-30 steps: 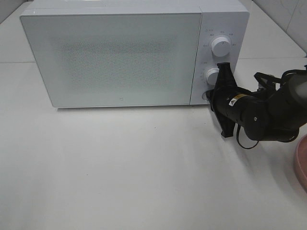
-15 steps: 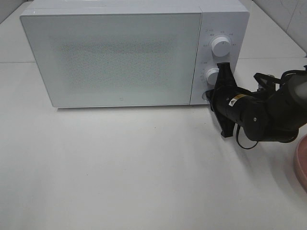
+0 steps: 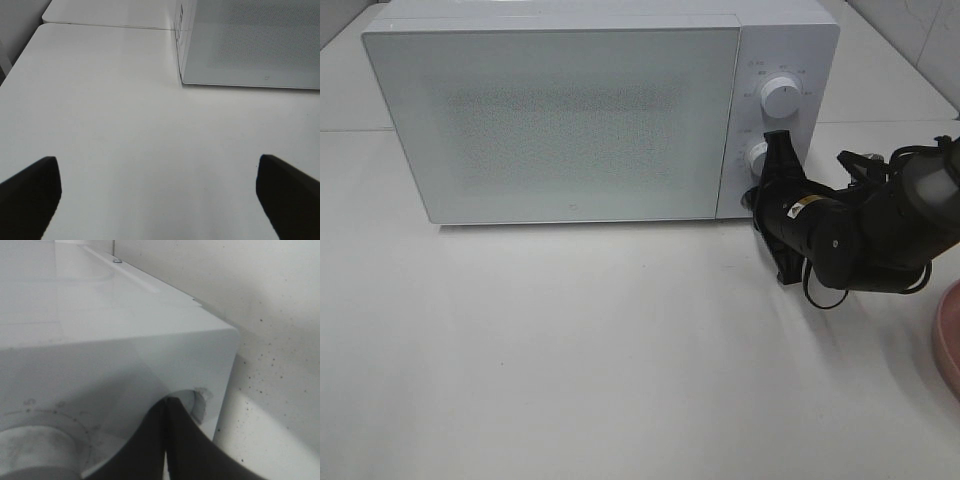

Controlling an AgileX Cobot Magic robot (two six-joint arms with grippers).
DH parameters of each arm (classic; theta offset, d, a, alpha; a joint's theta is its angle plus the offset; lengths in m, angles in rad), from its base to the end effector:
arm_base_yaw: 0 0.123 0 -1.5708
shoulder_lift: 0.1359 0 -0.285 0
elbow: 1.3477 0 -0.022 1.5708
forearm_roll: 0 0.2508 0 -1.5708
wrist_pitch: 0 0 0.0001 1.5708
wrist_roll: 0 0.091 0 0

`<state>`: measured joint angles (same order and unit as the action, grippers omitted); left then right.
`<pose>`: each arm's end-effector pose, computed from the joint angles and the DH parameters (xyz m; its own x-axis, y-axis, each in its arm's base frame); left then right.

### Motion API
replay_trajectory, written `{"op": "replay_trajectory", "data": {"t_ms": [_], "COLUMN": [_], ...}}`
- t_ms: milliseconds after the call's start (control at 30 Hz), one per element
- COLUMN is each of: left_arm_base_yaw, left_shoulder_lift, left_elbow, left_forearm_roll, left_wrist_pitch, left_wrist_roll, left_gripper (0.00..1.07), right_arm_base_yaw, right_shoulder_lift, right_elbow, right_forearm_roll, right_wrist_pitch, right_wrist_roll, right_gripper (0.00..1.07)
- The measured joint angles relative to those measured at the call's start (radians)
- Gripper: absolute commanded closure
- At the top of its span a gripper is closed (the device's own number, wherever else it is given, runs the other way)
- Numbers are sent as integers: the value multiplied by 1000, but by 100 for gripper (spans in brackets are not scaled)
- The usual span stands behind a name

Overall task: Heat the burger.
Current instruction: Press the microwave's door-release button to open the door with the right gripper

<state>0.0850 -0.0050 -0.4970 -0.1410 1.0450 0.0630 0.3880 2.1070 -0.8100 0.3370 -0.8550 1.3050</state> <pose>-0.0041 -0.0115 0.2784 -0.4349 -0.0451 -0.8993 0.0212 0.9980 -0.0603 0.3495 0.1183 0.0861 -0.1659 0.9775 -0.1302 0.3401 0.1806 0.9229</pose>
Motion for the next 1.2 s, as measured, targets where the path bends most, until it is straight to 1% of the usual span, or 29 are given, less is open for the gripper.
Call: {"op": "replay_trajectory", "data": {"t_ms": [33, 333, 467, 500, 767, 967, 1200], "left_arm_base_yaw": [0, 0, 0, 0, 0, 0, 0], "left_shoulder_lift": [0, 0, 0, 0, 0, 0, 0], "left_elbow": [0, 0, 0, 0, 0, 0, 0], "left_forearm_roll": [0, 0, 0, 0, 0, 0, 0], "left_wrist_pitch": [0, 0, 0, 0, 0, 0, 0], "left_wrist_roll": [0, 0, 0, 0, 0, 0, 0], "left_gripper": [8, 8, 8, 8, 8, 8, 8], "right_arm_base_yaw": [5, 7, 9, 9, 17, 17, 14], "right_shoulder_lift": [0, 0, 17, 31, 34, 20, -3], "right_elbow": [-6, -8, -27, -44, -50, -48, -11], "right_forearm_roll": [17, 34, 49, 59, 85, 85, 45], "right_wrist_pitch": [8, 8, 14, 46, 47, 55, 13], "right_wrist_roll": [-7, -18, -26, -28, -34, -55, -70], "right_gripper": [107, 107, 107, 107, 107, 107, 107]}}
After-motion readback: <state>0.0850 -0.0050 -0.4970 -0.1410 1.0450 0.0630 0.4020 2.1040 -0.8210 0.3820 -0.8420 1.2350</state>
